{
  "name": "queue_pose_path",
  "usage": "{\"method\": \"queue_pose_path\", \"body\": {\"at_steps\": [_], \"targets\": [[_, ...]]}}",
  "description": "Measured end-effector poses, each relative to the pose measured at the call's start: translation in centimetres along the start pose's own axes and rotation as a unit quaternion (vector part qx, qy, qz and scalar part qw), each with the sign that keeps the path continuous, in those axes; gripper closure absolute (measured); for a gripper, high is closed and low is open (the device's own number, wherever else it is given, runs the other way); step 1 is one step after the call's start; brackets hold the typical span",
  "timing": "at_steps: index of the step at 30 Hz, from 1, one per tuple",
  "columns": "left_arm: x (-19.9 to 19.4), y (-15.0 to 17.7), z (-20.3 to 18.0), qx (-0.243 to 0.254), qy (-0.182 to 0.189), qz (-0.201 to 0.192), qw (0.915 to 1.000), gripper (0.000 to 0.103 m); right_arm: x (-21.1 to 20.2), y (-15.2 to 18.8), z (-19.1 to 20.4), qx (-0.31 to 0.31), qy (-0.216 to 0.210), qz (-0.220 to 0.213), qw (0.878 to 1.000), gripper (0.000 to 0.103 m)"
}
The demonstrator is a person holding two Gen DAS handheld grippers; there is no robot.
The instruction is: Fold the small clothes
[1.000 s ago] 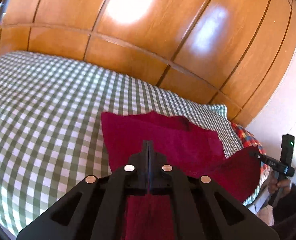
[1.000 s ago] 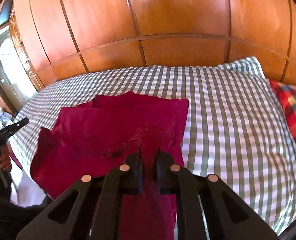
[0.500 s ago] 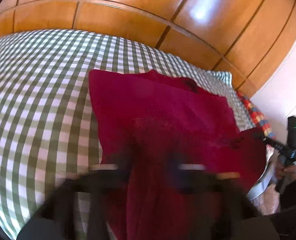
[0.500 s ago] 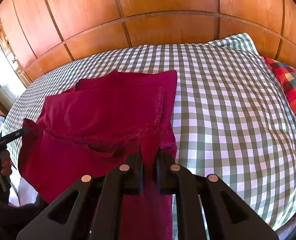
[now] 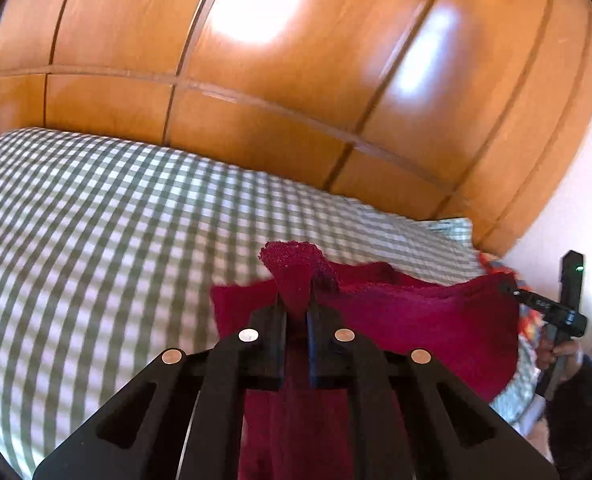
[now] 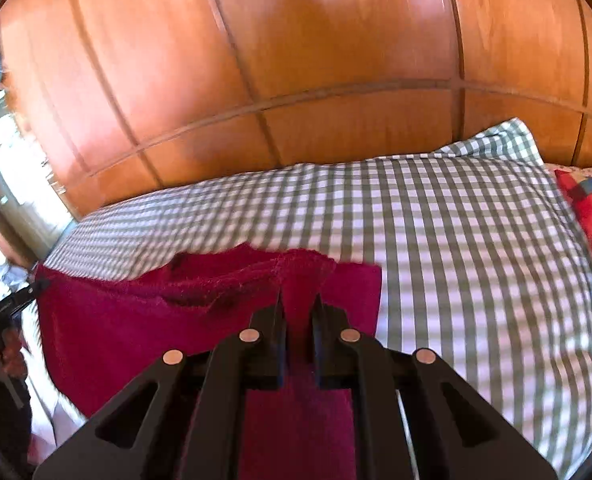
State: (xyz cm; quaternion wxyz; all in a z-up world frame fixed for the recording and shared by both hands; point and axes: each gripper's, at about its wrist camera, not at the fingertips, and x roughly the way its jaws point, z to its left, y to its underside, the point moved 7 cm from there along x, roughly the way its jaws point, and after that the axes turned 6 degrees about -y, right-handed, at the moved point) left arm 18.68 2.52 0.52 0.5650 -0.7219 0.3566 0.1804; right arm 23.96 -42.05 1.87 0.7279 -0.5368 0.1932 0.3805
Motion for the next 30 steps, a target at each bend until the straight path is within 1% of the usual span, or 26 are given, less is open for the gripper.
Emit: {"method": "queue_pose_path", "body": {"at_steps": [2, 5, 7, 8, 9, 10, 11, 12, 13, 14, 15, 17, 19, 20, 21, 22, 24, 26, 28, 29, 30], "targets": [[3.9, -1.4, 0.6, -0.004, -0.023, 0.025, 0.9994, 0.097, 3.5, -0.9, -1.7, 0.020, 0.020, 0.020, 0.999, 0.095], [8.2, -2.6, 1.0, 0.011, -0.056, 0.050, 0.9971, 0.097, 7.3, -1.1, -3.5, 0.039, 0.040, 0.049, 0.997, 0.095], [10.4, -2.5, 1.4, 0.012, -0.070, 0.065, 0.9954, 0.096, 9.0, -0.6, -4.1, 0.039, 0.042, 0.068, 0.996, 0.094], [11.8, -2.2, 1.6, 0.010, -0.072, 0.085, 0.9937, 0.096, 9.6, -0.4, -4.2, 0.037, 0.044, 0.074, 0.996, 0.089], [12.5, -1.8, 2.1, 0.004, -0.077, 0.100, 0.9919, 0.087, 9.9, -0.1, -4.5, 0.037, 0.050, 0.075, 0.995, 0.080], [12.9, -1.4, 2.8, -0.010, -0.083, 0.112, 0.9901, 0.074, 9.8, 0.0, -4.5, 0.041, 0.043, 0.072, 0.996, 0.072], [12.6, -1.2, 3.4, -0.026, -0.080, 0.109, 0.9905, 0.069, 9.4, 0.1, -4.6, 0.047, 0.033, 0.065, 0.996, 0.059], [12.0, -1.0, 3.8, -0.036, -0.071, 0.100, 0.9917, 0.065, 8.6, 0.3, -4.5, 0.050, 0.024, 0.055, 0.997, 0.054], [11.1, -0.7, 4.2, -0.042, -0.063, 0.093, 0.9928, 0.065, 7.7, 0.7, -4.4, 0.048, 0.022, 0.048, 0.997, 0.050], [9.8, 0.0, 4.7, -0.041, -0.056, 0.090, 0.9935, 0.065, 6.8, 1.1, -4.5, 0.047, 0.021, 0.043, 0.998, 0.040], [8.6, 0.6, 5.2, -0.041, -0.049, 0.087, 0.9941, 0.065, 5.5, 1.8, -4.6, 0.046, 0.016, 0.037, 0.998, 0.036], [6.6, 1.9, 5.9, -0.045, -0.035, 0.085, 0.9947, 0.065, 3.1, 3.5, -4.7, 0.048, 0.004, 0.035, 0.998, 0.034], [3.5, 4.6, 6.6, -0.042, -0.010, 0.091, 0.9949, 0.065, 1.3, 5.2, -4.4, 0.056, -0.012, 0.039, 0.998, 0.031], [2.5, 5.5, 6.6, -0.041, 0.000, 0.091, 0.9950, 0.065, 0.4, 6.2, -4.4, 0.062, -0.020, 0.043, 0.997, 0.031], [1.1, 6.8, 6.6, -0.040, 0.015, 0.092, 0.9948, 0.054, -0.6, 7.7, -4.4, 0.064, -0.025, 0.049, 0.996, 0.031], [0.3, 7.8, 6.8, -0.041, 0.021, 0.091, 0.9948, 0.046, -1.7, 9.3, -4.3, 0.062, -0.025, 0.055, 0.996, 0.031], [-1.1, 10.0, 6.2, -0.037, 0.042, 0.090, 0.9944, 0.045, -2.8, 11.5, -4.1, 0.067, -0.032, 0.066, 0.995, 0.031], [-1.8, 12.3, 5.2, -0.032, 0.058, 0.101, 0.9927, 0.045, -3.6, 13.6, -4.0, 0.074, -0.035, 0.075, 0.994, 0.032], [-1.9, 13.7, 4.3, -0.025, 0.069, 0.103, 0.9920, 0.045, -3.8, 15.4, -3.9, 0.076, -0.031, 0.084, 0.993, 0.037], [-1.7, 14.3, 3.8, -0.020, 0.072, 0.103, 0.9919, 0.045, -3.7, 15.9, -3.9, 0.079, -0.031, 0.088, 0.993, 0.046], [-1.6, 14.5, 3.5, -0.017, 0.074, 0.103, 0.9918, 0.047, -3.5, 16.5, -3.8, 0.081, -0.035, 0.092, 0.992, 0.054]]}}
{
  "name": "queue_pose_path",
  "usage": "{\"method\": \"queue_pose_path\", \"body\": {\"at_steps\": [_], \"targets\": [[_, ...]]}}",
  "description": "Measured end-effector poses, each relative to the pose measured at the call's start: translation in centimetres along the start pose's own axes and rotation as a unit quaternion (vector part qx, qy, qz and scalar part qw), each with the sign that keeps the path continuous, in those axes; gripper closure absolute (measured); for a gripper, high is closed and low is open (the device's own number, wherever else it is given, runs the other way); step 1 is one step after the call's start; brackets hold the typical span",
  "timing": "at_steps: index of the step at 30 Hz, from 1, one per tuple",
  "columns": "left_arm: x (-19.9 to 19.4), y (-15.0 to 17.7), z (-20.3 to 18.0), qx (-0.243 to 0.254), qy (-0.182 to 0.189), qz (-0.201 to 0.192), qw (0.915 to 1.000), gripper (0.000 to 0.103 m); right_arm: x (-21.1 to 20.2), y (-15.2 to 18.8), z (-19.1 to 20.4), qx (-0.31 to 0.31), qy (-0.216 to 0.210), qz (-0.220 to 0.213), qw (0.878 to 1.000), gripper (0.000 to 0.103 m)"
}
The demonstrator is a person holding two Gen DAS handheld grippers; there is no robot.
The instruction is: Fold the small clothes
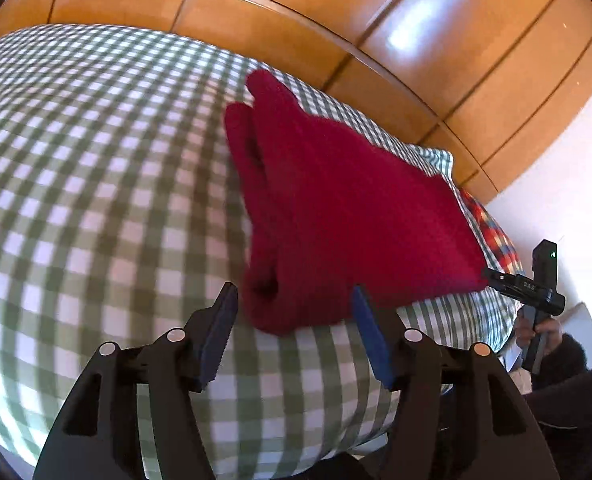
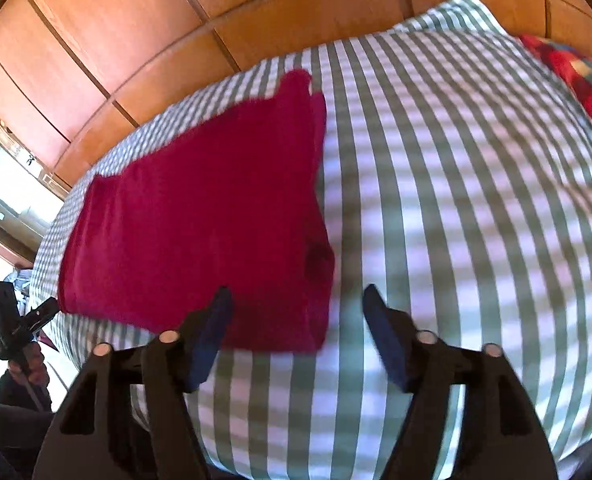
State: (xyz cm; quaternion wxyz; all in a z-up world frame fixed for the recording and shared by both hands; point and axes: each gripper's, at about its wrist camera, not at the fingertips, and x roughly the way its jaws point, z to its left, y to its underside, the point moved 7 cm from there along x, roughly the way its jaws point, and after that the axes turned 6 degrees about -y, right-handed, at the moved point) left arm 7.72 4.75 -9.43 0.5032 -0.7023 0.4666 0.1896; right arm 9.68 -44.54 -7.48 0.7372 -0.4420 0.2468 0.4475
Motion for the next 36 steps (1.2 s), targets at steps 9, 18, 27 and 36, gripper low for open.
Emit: {"method": "queue_pose_path", "body": {"at_steps": [9, 18, 27, 36], "targets": [[-3.2, -1.6, -0.4, 0.035, -0.009, -0.034, 0.9988, 0.096, -2.1, -0.5, 2.3, -0.053, 0.012, -0.020, 0.998, 0.094], [-2.1, 5.5, 1.9, 0.007, -0.024, 0.043, 0.9988, 0.096, -1.3, 6.5, 0.7, -0.058, 0.031, 0.051, 0.997, 0.094], [-5.9, 2.2, 2.9, -0.036, -0.021, -0.016, 0.9990, 0.085, -3.8, 1.7, 0.6, -0.053, 0.038, -0.004, 0.998, 0.044], [-0.6, -4.4, 2.7, -0.059, -0.024, -0.020, 0.9978, 0.052, 0.0, -8.1, -0.1, -0.011, 0.080, -0.074, 0.994, 0.044]]}}
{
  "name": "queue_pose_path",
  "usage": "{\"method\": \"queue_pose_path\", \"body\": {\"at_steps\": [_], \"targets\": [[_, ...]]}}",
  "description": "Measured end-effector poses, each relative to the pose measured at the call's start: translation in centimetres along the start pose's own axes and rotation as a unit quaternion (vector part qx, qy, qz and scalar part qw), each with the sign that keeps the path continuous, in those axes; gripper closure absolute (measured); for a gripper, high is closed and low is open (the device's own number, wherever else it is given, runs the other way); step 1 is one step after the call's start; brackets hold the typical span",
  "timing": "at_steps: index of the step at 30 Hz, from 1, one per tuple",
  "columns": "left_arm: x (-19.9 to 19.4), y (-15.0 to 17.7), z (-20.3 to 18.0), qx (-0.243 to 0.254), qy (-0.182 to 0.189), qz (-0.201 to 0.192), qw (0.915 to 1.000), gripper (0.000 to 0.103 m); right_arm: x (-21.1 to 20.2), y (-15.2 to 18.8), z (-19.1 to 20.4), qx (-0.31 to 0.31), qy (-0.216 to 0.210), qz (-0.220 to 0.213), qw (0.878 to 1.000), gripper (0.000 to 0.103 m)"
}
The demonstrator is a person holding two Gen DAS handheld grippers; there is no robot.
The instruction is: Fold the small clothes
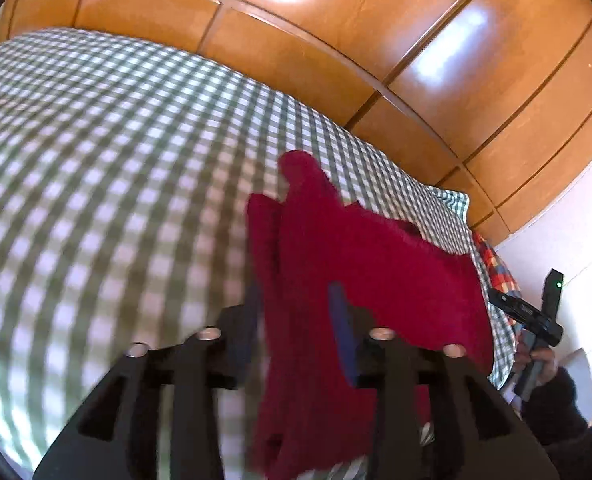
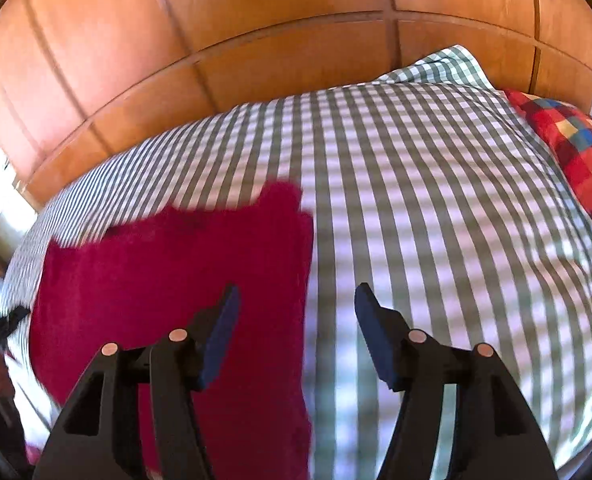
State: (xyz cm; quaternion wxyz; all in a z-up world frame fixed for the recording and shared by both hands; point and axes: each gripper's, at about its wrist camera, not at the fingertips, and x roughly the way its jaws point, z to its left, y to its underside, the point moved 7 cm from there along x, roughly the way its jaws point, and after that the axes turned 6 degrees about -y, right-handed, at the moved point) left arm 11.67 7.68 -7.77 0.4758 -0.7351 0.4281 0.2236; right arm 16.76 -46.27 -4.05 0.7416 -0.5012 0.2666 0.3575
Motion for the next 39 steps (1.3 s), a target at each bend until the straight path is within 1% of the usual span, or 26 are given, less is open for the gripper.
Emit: {"method": "queue_pose_path", "body": {"at_steps": [1, 3, 4, 5, 6, 7, 8, 11, 13, 14, 15, 17, 18, 19, 21, 23, 25, 26, 28, 29, 30, 32, 33, 36, 38, 39], "targets": [[0.7, -0.3, -0.3, -0.003, 0.004, 0.009, 0.9999, 0.047, 0.6, -0.6, 0.1, 0.004, 0.002, -0.002, 1.000, 0.044], [2.0, -0.4, -1.2, 0.004, 0.005, 0.021, 0.9997, 0.047, 2.0, -1.1, 0.6, 0.006, 0.006, 0.004, 1.000, 0.045], [2.6, -0.6, -1.6, 0.015, -0.005, 0.023, 0.9996, 0.053, 2.9, -1.2, 0.7, 0.004, 0.014, 0.014, 1.000, 0.046], [3.3, -0.7, -2.2, 0.030, -0.011, 0.026, 0.9992, 0.060, 3.7, -1.3, 0.8, 0.003, 0.018, 0.023, 1.000, 0.055], [3.8, -0.7, -2.4, 0.039, -0.018, 0.026, 0.9987, 0.075, 4.5, -1.2, 1.0, -0.001, 0.020, 0.035, 0.999, 0.078], [4.1, -0.9, -2.7, 0.052, -0.034, 0.022, 0.9978, 0.091, 4.9, -1.1, 1.2, -0.006, 0.024, 0.040, 0.999, 0.089], [4.0, -1.0, -2.9, 0.066, -0.057, 0.007, 0.9962, 0.095, 4.8, -1.1, 1.4, -0.010, 0.027, 0.034, 0.999, 0.094], [2.3, -1.8, -3.2, 0.075, -0.095, -0.046, 0.9916, 0.095, 3.0, -2.3, 2.2, -0.019, 0.029, -0.022, 0.999, 0.095], [2.4, -2.4, -2.7, 0.080, -0.126, -0.057, 0.9872, 0.095, 2.8, -3.0, 2.2, -0.019, 0.035, -0.038, 0.998, 0.095], [2.8, -2.4, -2.4, 0.082, -0.144, -0.055, 0.9847, 0.095, 3.4, -3.1, 2.2, -0.025, 0.045, -0.037, 0.998, 0.095], [3.7, -2.4, -1.9, 0.083, -0.164, -0.042, 0.9822, 0.095, 4.1, -2.9, 2.2, -0.031, 0.055, -0.030, 0.998, 0.095], [5.6, -1.8, -1.3, 0.086, -0.192, -0.015, 0.9776, 0.094, 6.5, -1.6, 1.5, -0.032, 0.079, 0.004, 0.996, 0.095], [6.6, -1.3, -1.2, 0.085, -0.207, -0.002, 0.9747, 0.094, 7.6, -1.0, 1.1, -0.030, 0.083, 0.016, 0.996, 0.094], [6.8, -0.8, -1.2, 0.085, -0.212, 0.002, 0.9736, 0.094, 8.0, -0.5, 0.9, -0.030, 0.086, 0.015, 0.996, 0.094], [6.3, -0.6, -1.8, 0.090, -0.225, -0.013, 0.9701, 0.094, 7.7, -0.3, 0.9, -0.035, 0.089, 0.001, 0.995, 0.093], [5.6, -0.6, -2.4, 0.097, -0.237, -0.025, 0.9662, 0.088, 7.6, -0.4, 0.9, -0.037, 0.093, 0.002, 0.995, 0.092], [4.8, -0.6, -3.1, 0.106, -0.245, -0.040, 0.9629, 0.086, 7.4, -0.5, 1.0, -0.040, 0.096, 0.004, 0.995, 0.090], [4.5, -0.5, -3.3, 0.110, -0.248, -0.046, 0.9615, 0.086, 7.3, -0.6, 1.0, -0.041, 0.098, 0.003, 0.994, 0.087], [3.8, -0.5, -3.6, 0.118, -0.250, -0.056, 0.9593, 0.086, 7.0, -0.7, 0.9, -0.036, 0.109, -0.002, 0.993, 0.072], [3.6, -0.4, -3.7, 0.120, -0.249, -0.059, 0.9592, 0.086, 6.7, -0.8, 0.9, -0.031, 0.112, -0.004, 0.993, 0.059], [3.2, -0.3, -3.8, 0.121, -0.248, -0.063, 0.9589, 0.086, 6.4, -0.7, 0.7, -0.024, 0.106, -0.005, 0.994, 0.054], [2.8, -0.1, -4.5, 0.124, -0.246, -0.067, 0.9589, 0.086, 6.3, -0.7, 0.7, -0.020, 0.102, -0.004, 0.995, 0.053], [2.6, -0.1, -4.7, 0.124, -0.247, -0.072, 0.9584, 0.086, 6.0, -0.5, 0.7, -0.021, 0.102, -0.006, 0.995, 0.049], [1.9, 0.1, -5.1, 0.131, -0.248, -0.083, 0.9562, 0.086, 5.2, 0.0, 0.9, -0.024, 0.099, -0.007, 0.995, 0.045], [1.8, 0.2, -5.3, 0.131, -0.243, -0.083, 0.9574, 0.086, 5.0, 0.4, 1.1, -0.025, 0.093, -0.001, 0.995, 0.041], [1.7, 0.3, -5.4, 0.130, -0.242, -0.084, 0.9579, 0.086, 5.1, 0.5, 1.1, -0.025, 0.091, 0.002, 0.996, 0.042]]}}
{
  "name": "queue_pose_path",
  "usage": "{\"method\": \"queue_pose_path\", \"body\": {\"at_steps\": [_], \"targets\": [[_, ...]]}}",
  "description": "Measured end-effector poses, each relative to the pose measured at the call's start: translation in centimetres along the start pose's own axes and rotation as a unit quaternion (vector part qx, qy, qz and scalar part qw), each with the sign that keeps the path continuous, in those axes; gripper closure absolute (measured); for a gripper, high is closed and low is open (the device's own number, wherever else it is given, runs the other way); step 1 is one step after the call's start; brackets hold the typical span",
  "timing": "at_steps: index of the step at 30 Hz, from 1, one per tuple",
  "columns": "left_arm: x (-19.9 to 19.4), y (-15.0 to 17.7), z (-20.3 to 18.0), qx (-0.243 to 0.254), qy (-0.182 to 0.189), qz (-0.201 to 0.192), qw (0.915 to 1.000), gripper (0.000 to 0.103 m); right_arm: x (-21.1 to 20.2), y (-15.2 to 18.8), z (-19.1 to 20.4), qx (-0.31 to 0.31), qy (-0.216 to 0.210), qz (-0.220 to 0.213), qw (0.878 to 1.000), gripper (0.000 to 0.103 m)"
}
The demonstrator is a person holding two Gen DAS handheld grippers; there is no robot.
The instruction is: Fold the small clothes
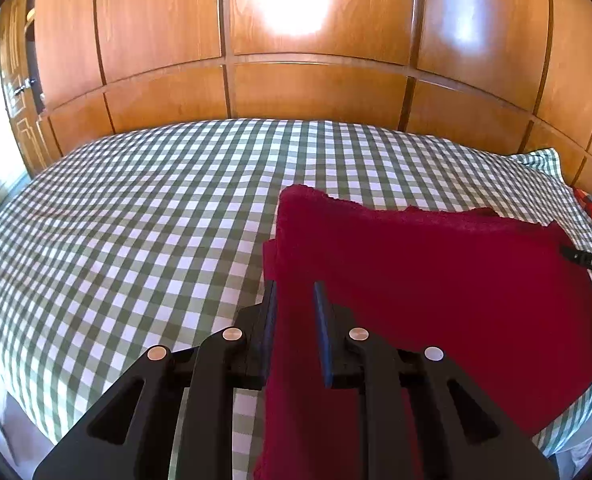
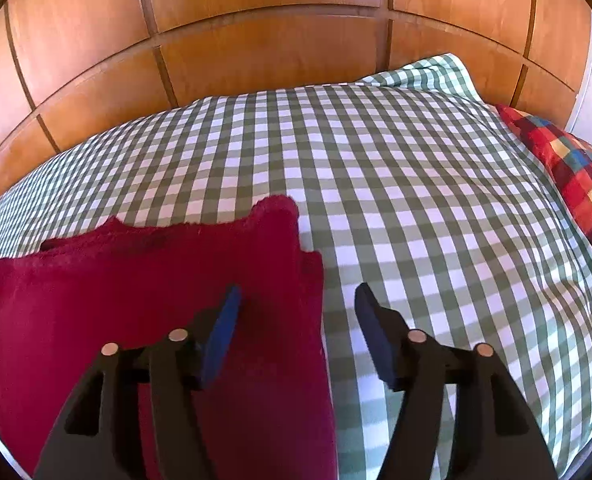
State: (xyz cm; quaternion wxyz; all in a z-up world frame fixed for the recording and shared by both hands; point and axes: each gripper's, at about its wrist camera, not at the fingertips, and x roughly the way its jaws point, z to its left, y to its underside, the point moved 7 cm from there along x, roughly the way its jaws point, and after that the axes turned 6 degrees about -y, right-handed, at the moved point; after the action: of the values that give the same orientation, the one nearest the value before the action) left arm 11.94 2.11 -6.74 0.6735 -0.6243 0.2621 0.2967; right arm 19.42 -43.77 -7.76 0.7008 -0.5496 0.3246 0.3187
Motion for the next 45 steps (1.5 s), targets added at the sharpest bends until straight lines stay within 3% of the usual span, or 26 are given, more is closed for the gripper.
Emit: {"method": "queue_pose_path", "body": {"at_steps": [1, 3, 5, 12, 17, 23, 24, 25, 26, 27, 30, 32, 33, 35, 38, 41, 45], "targets": [[-0.1, 0.0, -0.1, -0.001, 0.001, -0.001, 1.0000, 0.086, 0.0, 0.2, 0.1, -0.002, -0.001, 0.003, 1.000, 0.044], [-0.4, 0.0, -0.2, -0.001, 0.002, -0.004, 1.0000, 0.086, 0.0, 0.3, 0.6, -0.012, -0.006, 0.004, 1.000, 0.081], [-0.6, 0.0, -0.3, 0.001, 0.003, -0.005, 1.0000, 0.086, -0.4, -0.2, 1.2, -0.030, 0.012, -0.008, 0.999, 0.094], [0.7, 0.3, -0.2, 0.003, -0.006, 0.007, 1.0000, 0.086, -1.8, -2.4, 2.6, -0.053, 0.018, -0.044, 0.997, 0.095], [2.5, 0.4, 0.5, -0.014, -0.003, 0.035, 0.9993, 0.086, 0.5, -1.1, 1.6, -0.029, 0.017, -0.012, 0.999, 0.094], [5.2, -1.2, 1.5, -0.043, 0.036, 0.076, 0.9955, 0.086, 1.2, -0.6, 1.2, -0.011, 0.002, -0.007, 1.000, 0.094], [5.8, -1.4, 1.5, -0.049, 0.046, 0.086, 0.9940, 0.083, 1.2, -0.5, 1.2, -0.012, 0.001, -0.008, 1.000, 0.094], [6.3, -1.6, 1.5, -0.053, 0.052, 0.092, 0.9929, 0.064, 1.2, -0.5, 1.2, -0.013, 0.000, -0.008, 1.000, 0.094], [6.7, -1.8, 1.7, -0.060, 0.050, 0.094, 0.9925, 0.055, 1.2, -0.5, 1.1, -0.012, -0.002, -0.008, 1.000, 0.094], [6.9, -1.9, 1.8, -0.064, 0.052, 0.092, 0.9924, 0.050, 1.2, -0.5, 1.0, -0.011, -0.005, -0.008, 1.000, 0.093], [7.8, -2.4, 1.5, -0.072, 0.078, 0.099, 0.9894, 0.050, 1.3, -0.5, 0.9, -0.011, -0.008, -0.010, 1.000, 0.093], [8.2, -2.6, 0.8, -0.062, 0.090, 0.098, 0.9893, 0.056, 1.3, -0.5, 0.9, -0.011, -0.008, -0.010, 1.000, 0.093], [8.3, -2.6, 0.6, -0.057, 0.092, 0.097, 0.9893, 0.073, 1.3, -0.5, 0.9, -0.010, -0.008, -0.010, 1.000, 0.093], [8.1, -3.0, -0.2, -0.034, 0.081, 0.079, 0.9930, 0.093, 1.2, -0.7, 0.9, -0.012, -0.009, -0.010, 1.000, 0.094], [6.7, -4.1, 0.5, -0.054, 0.075, 0.035, 0.9951, 0.097, -0.3, -1.4, 1.1, -0.014, -0.014, -0.034, 0.999, 0.095], [6.0, -4.7, 1.0, -0.066, 0.062, 0.014, 0.9958, 0.097, -1.5, -2.5, 1.0, -0.010, -0.020, -0.060, 0.998, 0.095], [8.7, -3.4, 0.6, -0.042, 0.024, 0.053, 0.9974, 0.097, 1.2, -1.7, 0.9, -0.002, -0.014, -0.024, 1.000, 0.095]]}}
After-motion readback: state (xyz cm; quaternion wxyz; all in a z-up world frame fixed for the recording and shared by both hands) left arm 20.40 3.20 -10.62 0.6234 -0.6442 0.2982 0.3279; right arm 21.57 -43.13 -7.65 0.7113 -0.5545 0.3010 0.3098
